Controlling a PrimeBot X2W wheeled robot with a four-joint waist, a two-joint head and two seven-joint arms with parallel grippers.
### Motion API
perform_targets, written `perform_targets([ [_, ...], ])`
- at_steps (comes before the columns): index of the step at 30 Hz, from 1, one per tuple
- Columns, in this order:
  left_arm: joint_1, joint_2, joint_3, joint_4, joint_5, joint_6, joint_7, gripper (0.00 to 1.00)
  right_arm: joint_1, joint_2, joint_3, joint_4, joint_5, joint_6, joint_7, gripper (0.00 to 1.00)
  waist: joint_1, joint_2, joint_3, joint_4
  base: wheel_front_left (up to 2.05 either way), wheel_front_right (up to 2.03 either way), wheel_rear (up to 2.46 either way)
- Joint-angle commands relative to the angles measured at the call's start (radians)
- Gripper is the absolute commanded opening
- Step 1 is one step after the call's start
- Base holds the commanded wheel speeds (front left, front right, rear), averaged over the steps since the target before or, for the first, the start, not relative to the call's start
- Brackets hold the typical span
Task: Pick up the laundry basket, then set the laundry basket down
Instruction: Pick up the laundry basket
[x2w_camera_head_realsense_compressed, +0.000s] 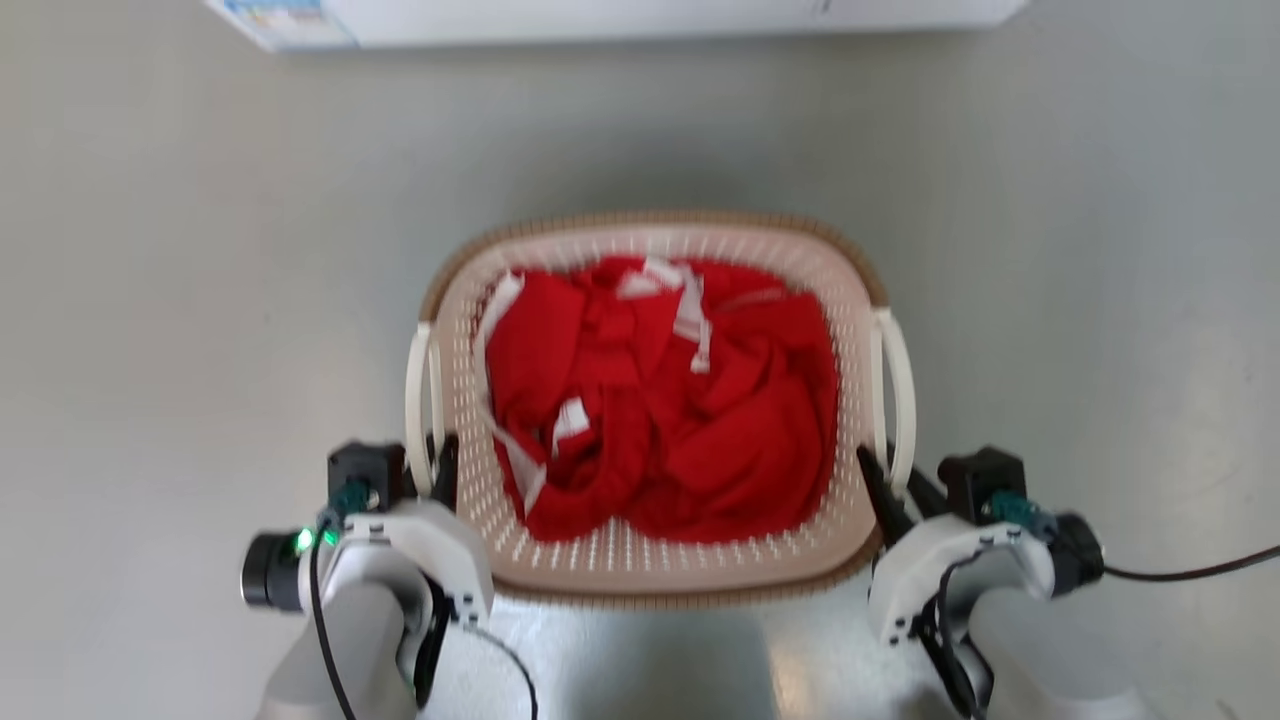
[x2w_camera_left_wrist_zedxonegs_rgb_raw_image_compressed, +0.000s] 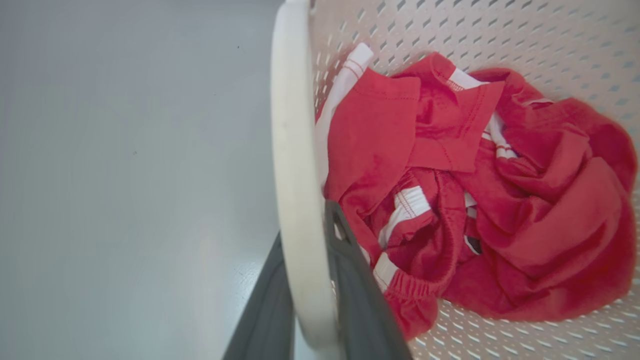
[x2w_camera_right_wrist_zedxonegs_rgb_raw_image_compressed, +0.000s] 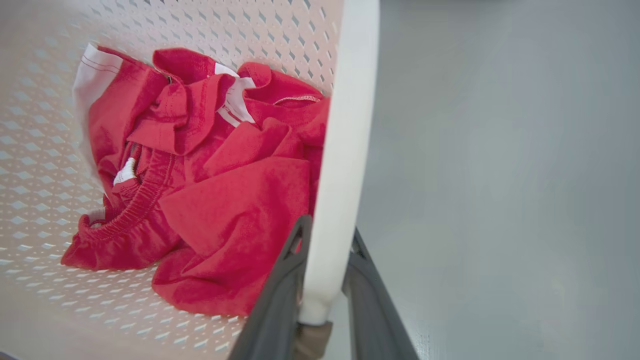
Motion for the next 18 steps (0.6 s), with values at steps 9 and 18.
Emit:
perform_targets([
  [9,0.099,0.029,-0.021,0.117,-0.036,-0.038,0.010,0.00,0.109,0.013,0.114,0.099,0.128,0.020,-0.005,0.00,0.0000,0.0000,-0.259,-0.029,0.00,0.00,0.00],
  [18,0.187,0.029,-0.082,0.189,-0.108,-0.062,0.071,0.00,0.172,0.013,0.217,0.164,0.249,0.020,0.037,0.00,0.0000,0.0000,-0.489,-0.048,0.00,0.00,0.00],
])
